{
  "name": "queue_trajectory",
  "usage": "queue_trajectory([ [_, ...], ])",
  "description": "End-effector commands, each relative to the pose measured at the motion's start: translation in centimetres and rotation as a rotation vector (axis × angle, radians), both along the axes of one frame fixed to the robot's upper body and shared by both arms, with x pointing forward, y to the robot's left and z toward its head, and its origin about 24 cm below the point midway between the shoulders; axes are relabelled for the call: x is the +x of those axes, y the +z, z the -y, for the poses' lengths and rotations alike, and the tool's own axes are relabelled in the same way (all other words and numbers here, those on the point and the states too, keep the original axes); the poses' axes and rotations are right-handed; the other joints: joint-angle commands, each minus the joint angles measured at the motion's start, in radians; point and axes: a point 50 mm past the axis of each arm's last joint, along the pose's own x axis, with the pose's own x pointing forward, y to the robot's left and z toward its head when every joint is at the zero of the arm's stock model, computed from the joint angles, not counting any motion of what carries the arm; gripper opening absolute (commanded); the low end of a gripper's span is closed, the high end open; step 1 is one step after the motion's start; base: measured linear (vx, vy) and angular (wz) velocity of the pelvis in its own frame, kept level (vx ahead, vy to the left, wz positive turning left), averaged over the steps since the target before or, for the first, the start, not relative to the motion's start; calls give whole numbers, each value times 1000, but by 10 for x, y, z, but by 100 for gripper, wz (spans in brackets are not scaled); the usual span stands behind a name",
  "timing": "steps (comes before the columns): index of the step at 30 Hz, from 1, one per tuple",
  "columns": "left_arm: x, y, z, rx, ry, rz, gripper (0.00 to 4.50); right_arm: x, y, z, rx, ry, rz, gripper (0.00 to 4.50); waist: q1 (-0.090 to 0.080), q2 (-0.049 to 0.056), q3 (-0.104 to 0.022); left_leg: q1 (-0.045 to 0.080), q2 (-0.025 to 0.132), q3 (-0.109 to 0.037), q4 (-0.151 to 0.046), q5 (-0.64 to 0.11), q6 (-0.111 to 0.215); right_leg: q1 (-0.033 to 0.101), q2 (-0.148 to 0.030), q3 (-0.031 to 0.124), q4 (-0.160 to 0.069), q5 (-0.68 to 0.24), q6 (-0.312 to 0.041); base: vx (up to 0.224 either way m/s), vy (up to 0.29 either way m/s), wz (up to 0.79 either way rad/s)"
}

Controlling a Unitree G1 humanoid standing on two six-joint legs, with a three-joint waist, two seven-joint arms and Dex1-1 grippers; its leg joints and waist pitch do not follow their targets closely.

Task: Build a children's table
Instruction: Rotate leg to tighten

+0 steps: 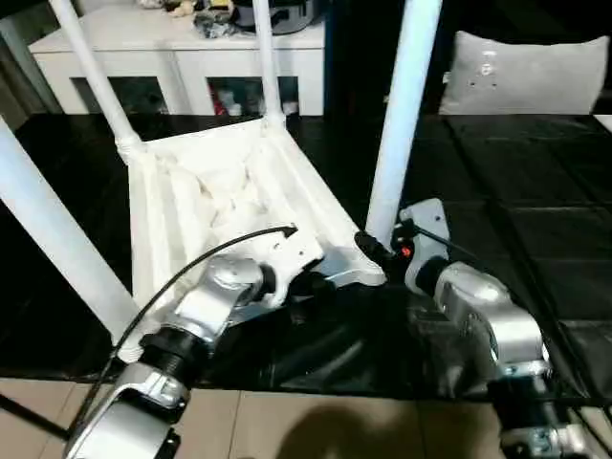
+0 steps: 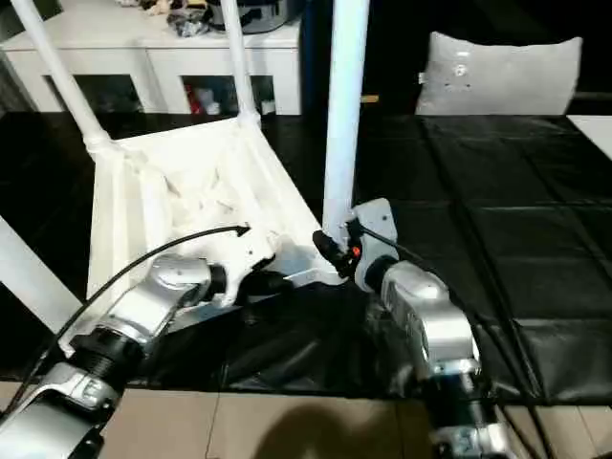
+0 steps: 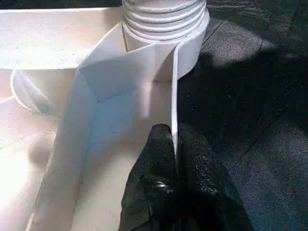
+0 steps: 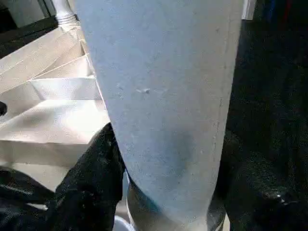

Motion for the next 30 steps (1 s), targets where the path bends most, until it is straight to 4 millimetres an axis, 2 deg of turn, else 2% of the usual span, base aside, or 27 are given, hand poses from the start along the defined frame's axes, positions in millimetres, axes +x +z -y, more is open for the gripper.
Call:
queue_trajectory([
  [1, 0, 3, 5, -13, -17, 34, 0, -8, -12, -7, -55, 69, -32, 312, 4, -20, -52, -13, 45, -13, -74, -101, 51, 55, -88, 52, -88, -317, -129, 0, 0, 0],
  [3, -1, 2, 1, 6, -43, 57, 0, -10, -13, 3, -70, 76, -29, 322, 6, -23, -51, -13, 45, -13, -76, -119, 49, 55, -89, 52, -93, -360, -108, 0, 0, 0],
  [7, -8, 0, -8, 27, -163, 105, 0, -16, -6, 19, -61, 136, -5, 355, 10, -23, -53, -15, 46, -15, -75, -112, 63, 55, -89, 53, -92, -348, -97, 0, 0, 0],
  [12, -12, 1, -20, 32, -225, 88, 0, -29, 2, 33, -61, 275, 28, 399, 14, -24, -55, -20, 50, -12, -70, -86, 83, 57, -90, 52, -80, -247, -142, 0, 0, 0],
  [14, -15, 1, -26, 24, -254, 57, 0, -36, 3, 40, -78, 319, 29, 405, 17, -23, -53, -17, 51, -12, -71, -97, 85, 57, -92, 52, -83, -276, -140, 0, 0, 0],
  [15, -16, 0, -30, 33, -260, 51, 0, -38, 3, 41, -85, 340, 31, 425, 17, -23, -53, -17, 52, -12, -72, -102, 84, 55, -92, 52, -84, -297, -139, 0, 0, 0],
  [18, -16, -3, -36, 57, -259, 32, 0, -45, 3, 42, -63, 400, -16, 449, 20, -22, -51, -15, 51, -13, -74, -116, 82, 54, -89, 51, -88, -326, -135, 0, 0, 0],
  [21, -17, -5, -39, 54, -257, 29, 0, -42, 4, 40, -47, 406, -2, 449, 22, -24, -51, -15, 52, -13, -74, -114, 79, 53, -91, 50, -88, -323, -136, 0, 0, 0],
  [22, -18, -5, -40, 46, -272, 19, 0, -41, 5, 39, -42, 411, 2, 449, 21, -29, -51, -17, 51, -13, -74, -111, 79, 54, -91, 50, -87, -324, -135, 0, 0, 0],
  [23, -19, -5, -40, 44, -283, 16, 0, -40, 5, 39, -39, 419, 4, 449, 23, -27, -52, -16, 51, -13, -74, -104, 77, 54, -91, 50, -86, -324, -136, 0, 0, 0],
  [24, -23, -4, -41, 39, -318, 2, 0, -40, 8, 37, -19, 458, 6, 449, 22, -32, -52, -16, 52, -12, -73, -102, 79, 54, -91, 51, -86, -322, -135, 0, 0, 0],
  [25, -27, -3, -42, 48, -373, -9, 0, -42, 11, 36, 10, 530, 1, 421, 23, -28, -53, -17, 53, -14, -73, -92, 82, 55, -94, 51, -82, -310, -143, 0, 0, 0],
  [26, -27, -3, -42, 48, -373, -9, 0, -42, 11, 36, 10, 530, 1, 421, 23, -26, -54, -17, 55, -14, -73, -93, 87, 55, -93, 51, -80, -295, -150, 0, 0, 0],
  [27, -30, -3, -43, 66, -418, -16, 0, -44, 14, 36, 26, 583, -9, 414, 25, -33, -53, -16, 56, -12, -72, -87, 93, 54, -92, 52, -77, -278, -155, 0, 0, 0],
  [30, -34, -3, -46, 92, -480, -32, 0, -47, 16, 39, 43, 668, -54, 382, 38, -26, -54, -11, 60, -10, -69, -79, 100, 50, -90, 52, -76, -249, -169, 0, 0, 0],
])
